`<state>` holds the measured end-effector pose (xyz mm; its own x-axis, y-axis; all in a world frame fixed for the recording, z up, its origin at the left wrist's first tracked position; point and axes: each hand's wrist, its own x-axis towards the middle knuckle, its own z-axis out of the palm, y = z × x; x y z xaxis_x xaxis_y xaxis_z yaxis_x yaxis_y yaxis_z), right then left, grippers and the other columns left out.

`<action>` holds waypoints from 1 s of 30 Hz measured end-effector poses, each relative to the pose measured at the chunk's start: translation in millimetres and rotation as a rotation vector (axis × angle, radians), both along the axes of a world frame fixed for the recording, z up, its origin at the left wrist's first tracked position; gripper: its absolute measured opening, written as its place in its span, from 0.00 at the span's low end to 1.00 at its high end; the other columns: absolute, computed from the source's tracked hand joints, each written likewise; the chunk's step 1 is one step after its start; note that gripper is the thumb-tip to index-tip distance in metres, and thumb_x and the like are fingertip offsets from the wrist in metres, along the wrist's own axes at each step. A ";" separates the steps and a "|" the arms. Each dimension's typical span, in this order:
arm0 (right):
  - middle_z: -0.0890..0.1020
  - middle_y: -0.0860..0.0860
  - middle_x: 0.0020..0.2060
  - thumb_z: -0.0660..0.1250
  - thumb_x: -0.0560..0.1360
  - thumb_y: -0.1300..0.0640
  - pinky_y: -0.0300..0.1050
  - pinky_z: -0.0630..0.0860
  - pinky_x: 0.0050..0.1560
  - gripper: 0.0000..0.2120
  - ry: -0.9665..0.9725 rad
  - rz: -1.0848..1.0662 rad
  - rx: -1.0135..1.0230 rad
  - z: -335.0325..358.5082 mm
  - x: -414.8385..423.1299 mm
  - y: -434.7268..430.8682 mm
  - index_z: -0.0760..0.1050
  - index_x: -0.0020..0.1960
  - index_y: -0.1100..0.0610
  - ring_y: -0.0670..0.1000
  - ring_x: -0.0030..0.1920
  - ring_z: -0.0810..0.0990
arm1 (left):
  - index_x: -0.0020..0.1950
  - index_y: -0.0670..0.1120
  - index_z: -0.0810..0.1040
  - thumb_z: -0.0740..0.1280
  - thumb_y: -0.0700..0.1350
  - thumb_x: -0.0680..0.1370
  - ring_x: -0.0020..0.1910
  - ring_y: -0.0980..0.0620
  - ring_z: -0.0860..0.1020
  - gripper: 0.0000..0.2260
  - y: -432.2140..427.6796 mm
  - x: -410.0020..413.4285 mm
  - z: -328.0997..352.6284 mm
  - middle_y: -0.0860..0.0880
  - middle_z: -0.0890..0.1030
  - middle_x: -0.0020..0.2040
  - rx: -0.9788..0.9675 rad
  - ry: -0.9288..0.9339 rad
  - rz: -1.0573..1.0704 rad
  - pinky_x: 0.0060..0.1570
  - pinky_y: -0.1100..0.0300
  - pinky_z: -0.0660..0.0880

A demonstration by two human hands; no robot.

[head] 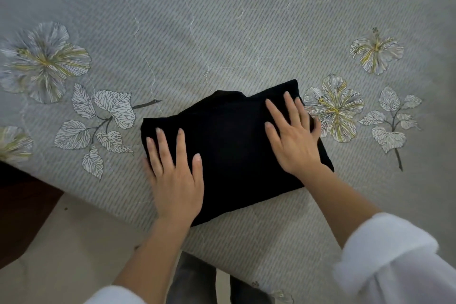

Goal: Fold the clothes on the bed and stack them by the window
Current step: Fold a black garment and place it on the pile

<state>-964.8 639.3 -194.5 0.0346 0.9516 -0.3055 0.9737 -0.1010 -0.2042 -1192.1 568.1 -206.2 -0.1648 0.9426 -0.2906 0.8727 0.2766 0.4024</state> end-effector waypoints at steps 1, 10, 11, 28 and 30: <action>0.49 0.48 0.78 0.55 0.78 0.39 0.63 0.46 0.71 0.27 0.074 -0.152 0.018 2.3 4.8 -1.6 0.53 0.75 0.39 0.52 0.77 0.47 | 0.78 0.52 0.49 0.49 0.56 0.82 0.76 0.48 0.36 0.25 0.4 -0.2 1.8 0.45 0.42 0.79 0.006 -0.040 0.001 0.74 0.42 0.45; 0.83 0.48 0.42 0.78 0.65 0.53 0.39 0.77 0.33 0.22 0.744 -0.921 -0.246 49.1 29.7 1.4 0.76 0.55 0.57 0.50 0.40 0.84 | 0.62 0.41 0.73 0.69 0.40 0.74 0.56 0.44 0.78 0.18 11.1 -27.2 43.9 0.46 0.79 0.57 -0.141 -0.771 0.893 0.54 0.52 0.76; 0.85 0.50 0.38 0.77 0.65 0.56 0.38 0.77 0.29 0.18 0.801 -0.964 -0.289 55.0 28.1 1.3 0.78 0.52 0.59 0.51 0.35 0.85 | 0.59 0.43 0.75 0.68 0.42 0.74 0.52 0.45 0.80 0.14 13.3 -30.2 49.8 0.46 0.81 0.54 -0.268 -0.836 0.905 0.49 0.53 0.77; 0.86 0.49 0.43 0.74 0.70 0.60 0.45 0.80 0.39 0.10 1.000 -1.213 0.007 213.5 72.1 -193.6 0.80 0.49 0.50 0.50 0.41 0.85 | 0.55 0.62 0.72 0.66 0.47 0.78 0.43 0.56 0.83 0.10 -14.7 13.8 194.1 0.51 0.82 0.50 -0.518 -0.872 0.104 0.36 0.61 0.79; 0.86 0.49 0.44 0.74 0.70 0.60 0.49 0.81 0.43 0.10 1.005 -1.231 0.050 230.7 89.4 -230.0 0.80 0.50 0.50 0.51 0.44 0.85 | 0.59 0.59 0.72 0.66 0.47 0.78 0.42 0.56 0.83 0.12 -32.2 37.1 208.0 0.50 0.82 0.50 -0.536 -0.870 0.042 0.33 0.63 0.78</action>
